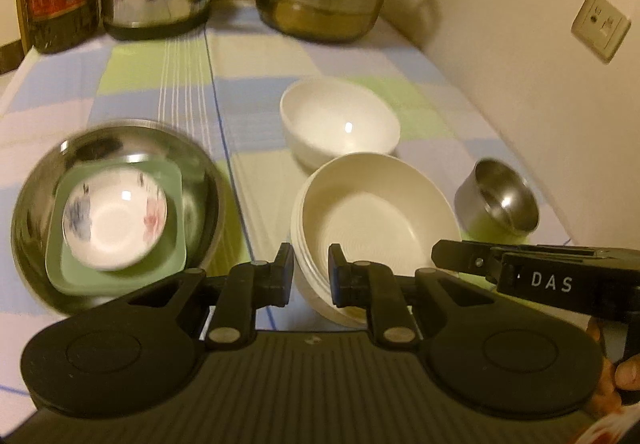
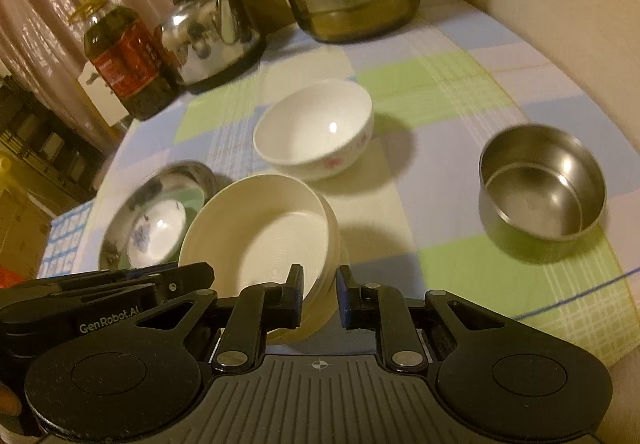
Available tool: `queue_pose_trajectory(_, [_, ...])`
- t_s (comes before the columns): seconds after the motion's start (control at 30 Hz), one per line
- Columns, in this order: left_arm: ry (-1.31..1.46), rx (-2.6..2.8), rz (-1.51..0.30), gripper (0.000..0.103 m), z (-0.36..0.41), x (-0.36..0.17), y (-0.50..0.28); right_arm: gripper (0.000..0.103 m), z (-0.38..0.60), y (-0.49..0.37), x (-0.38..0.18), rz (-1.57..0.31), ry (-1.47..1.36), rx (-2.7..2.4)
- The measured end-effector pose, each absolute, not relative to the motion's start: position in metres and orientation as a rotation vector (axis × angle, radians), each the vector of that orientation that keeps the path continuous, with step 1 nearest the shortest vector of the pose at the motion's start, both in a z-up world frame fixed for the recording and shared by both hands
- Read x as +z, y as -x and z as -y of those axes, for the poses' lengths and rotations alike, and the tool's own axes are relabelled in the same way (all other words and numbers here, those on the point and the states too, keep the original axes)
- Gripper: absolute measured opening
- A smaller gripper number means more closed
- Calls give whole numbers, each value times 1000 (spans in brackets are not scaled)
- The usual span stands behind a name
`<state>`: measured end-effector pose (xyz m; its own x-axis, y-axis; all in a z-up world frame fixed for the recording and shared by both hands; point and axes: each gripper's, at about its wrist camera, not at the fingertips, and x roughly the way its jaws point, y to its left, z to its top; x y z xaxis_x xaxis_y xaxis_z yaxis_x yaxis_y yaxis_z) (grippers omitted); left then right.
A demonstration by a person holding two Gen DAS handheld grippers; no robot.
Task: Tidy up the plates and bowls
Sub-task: 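Lift the cream bowls with the right tool and carry them over the white floral bowl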
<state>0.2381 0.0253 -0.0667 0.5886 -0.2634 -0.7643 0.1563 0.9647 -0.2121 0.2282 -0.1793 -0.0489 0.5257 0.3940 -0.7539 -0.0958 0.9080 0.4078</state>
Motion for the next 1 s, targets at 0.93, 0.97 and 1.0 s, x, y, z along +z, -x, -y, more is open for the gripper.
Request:
queue_pose_trajectory(0.93, [134,-262,-806,16,-19,-42,-365,18,189,-361,-25,-931,-352,283])
queue_pose_trajectory(0.97, [134,-261,-814,16,-18,-45,-367,18,189,-364,-29,-938,-356,282])
queue_pose_trajectory(1.0, [135,-261,-821,16,-19,-48,-369,18,189,-366,-31,-946,-361,279])
